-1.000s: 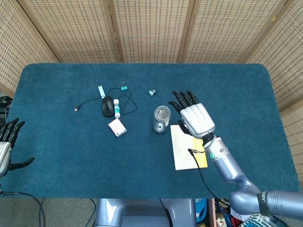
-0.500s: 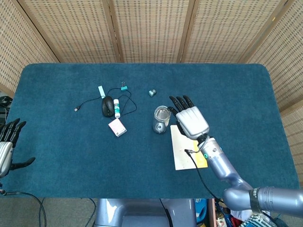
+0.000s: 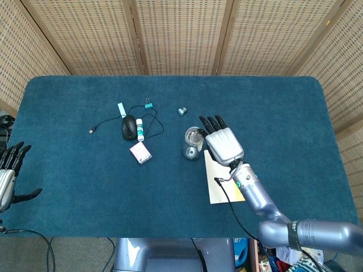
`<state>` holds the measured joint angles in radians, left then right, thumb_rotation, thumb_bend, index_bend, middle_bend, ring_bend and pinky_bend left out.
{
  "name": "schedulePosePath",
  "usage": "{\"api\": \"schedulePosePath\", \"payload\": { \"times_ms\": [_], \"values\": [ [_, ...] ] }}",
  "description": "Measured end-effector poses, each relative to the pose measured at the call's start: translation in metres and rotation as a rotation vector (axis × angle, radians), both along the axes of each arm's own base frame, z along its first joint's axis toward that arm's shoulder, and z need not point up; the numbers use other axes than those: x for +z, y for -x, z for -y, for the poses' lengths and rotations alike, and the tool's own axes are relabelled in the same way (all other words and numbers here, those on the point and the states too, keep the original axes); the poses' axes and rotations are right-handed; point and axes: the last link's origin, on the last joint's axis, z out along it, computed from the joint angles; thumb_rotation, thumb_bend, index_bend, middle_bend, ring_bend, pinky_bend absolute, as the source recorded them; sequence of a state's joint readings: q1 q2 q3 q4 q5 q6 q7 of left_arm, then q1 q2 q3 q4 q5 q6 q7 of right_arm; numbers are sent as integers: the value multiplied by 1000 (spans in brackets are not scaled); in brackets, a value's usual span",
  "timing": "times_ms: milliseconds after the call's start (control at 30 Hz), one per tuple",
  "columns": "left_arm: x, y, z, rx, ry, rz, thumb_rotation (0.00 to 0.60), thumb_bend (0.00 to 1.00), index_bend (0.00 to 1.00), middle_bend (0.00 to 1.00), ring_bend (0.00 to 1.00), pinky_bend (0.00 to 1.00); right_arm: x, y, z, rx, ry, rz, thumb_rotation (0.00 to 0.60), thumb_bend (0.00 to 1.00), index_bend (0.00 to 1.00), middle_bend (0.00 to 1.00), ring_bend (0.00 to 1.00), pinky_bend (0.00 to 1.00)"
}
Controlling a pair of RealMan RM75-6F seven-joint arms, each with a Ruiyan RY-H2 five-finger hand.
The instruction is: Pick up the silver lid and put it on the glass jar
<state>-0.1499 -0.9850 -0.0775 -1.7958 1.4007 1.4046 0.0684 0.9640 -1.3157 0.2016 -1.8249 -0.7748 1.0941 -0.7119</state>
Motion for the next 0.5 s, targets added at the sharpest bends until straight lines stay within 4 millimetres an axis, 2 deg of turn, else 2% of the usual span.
{"api": "schedulePosePath", "payload": {
  "times_ms": [500],
  "values": [
    [1,1,0,1,-1,6,600,50,0,0,0,0,-7,-2,0,-6,-1,-22,600,824,282,0,0,0]
  ]
}}
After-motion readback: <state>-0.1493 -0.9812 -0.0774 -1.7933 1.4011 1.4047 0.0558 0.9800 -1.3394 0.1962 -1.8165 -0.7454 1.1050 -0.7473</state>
